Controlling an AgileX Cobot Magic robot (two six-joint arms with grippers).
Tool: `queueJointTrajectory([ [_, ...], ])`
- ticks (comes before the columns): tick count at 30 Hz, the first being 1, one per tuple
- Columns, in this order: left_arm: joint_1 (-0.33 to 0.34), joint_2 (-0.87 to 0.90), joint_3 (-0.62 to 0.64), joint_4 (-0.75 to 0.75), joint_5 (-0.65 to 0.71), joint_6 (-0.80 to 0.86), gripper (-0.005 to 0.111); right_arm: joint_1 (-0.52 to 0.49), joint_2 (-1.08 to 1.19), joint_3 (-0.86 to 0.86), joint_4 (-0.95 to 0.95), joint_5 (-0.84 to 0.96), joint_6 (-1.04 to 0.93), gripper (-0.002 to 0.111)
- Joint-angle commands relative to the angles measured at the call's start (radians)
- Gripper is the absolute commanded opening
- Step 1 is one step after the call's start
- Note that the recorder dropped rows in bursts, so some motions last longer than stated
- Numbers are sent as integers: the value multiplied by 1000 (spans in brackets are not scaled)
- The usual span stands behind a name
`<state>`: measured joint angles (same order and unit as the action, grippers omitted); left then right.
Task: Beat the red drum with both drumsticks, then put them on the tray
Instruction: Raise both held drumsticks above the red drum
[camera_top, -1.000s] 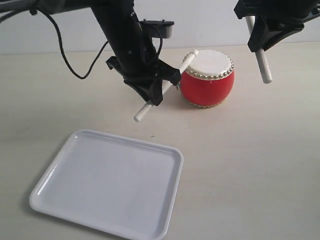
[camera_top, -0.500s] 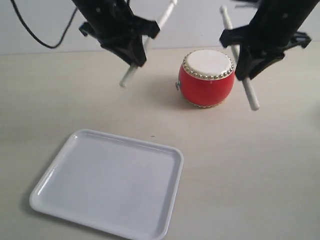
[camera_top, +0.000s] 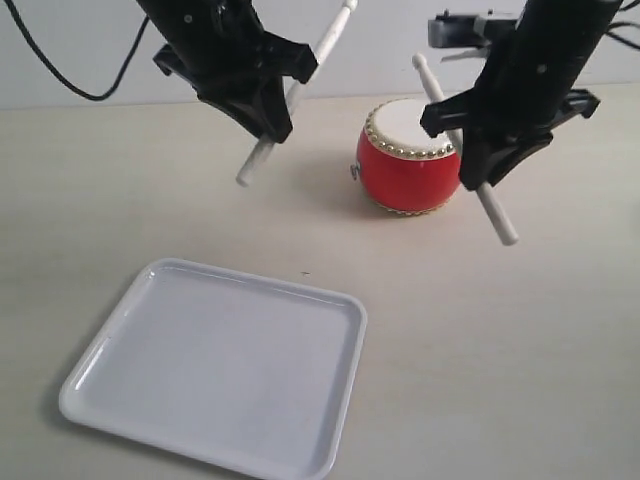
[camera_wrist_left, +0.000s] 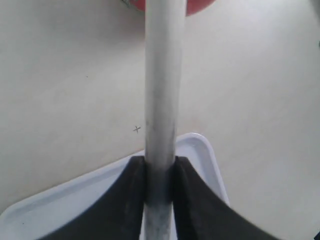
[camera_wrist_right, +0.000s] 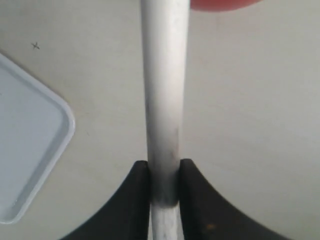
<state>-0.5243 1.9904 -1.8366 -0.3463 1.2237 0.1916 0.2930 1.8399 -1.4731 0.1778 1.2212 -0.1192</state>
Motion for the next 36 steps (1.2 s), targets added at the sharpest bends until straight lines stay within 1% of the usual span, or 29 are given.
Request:
queueJointTrajectory([
  [1, -15, 17, -8, -36, -3, 11, 0, -7, -6, 15, -35, 0, 18, 0],
  [5, -15, 17, -13, -33, -3, 11, 0, -7, 98, 88, -83, 0, 37, 0],
  [9, -19, 17, -13, -38, -3, 6, 0, -7, 146, 99, -90, 0, 42, 0],
  [12, -24, 30, -13, -36, -3, 11, 0, -10, 83, 80, -110, 0, 42, 0],
  [15, -43, 63, -13, -47, -3, 17, 0, -10, -21, 54, -148, 0, 42, 0],
  [19, -86, 151, -28, -43, -3, 37, 0, -10, -122, 48, -157, 0, 34, 0],
  [22, -114, 233, -28, -41, -3, 35, 0, -10, -145, 52, -157, 0, 34, 0],
  [26, -104, 286, -28, -43, -3, -1, 0, -10, -141, 52, -155, 0, 34, 0],
  [31, -77, 174, -28, -66, -3, 13, 0, -10, -90, 52, -153, 0, 34, 0],
  [36, -47, -4, -28, -10, -3, 13, 0, -10, 61, 81, -55, 0, 34, 0],
])
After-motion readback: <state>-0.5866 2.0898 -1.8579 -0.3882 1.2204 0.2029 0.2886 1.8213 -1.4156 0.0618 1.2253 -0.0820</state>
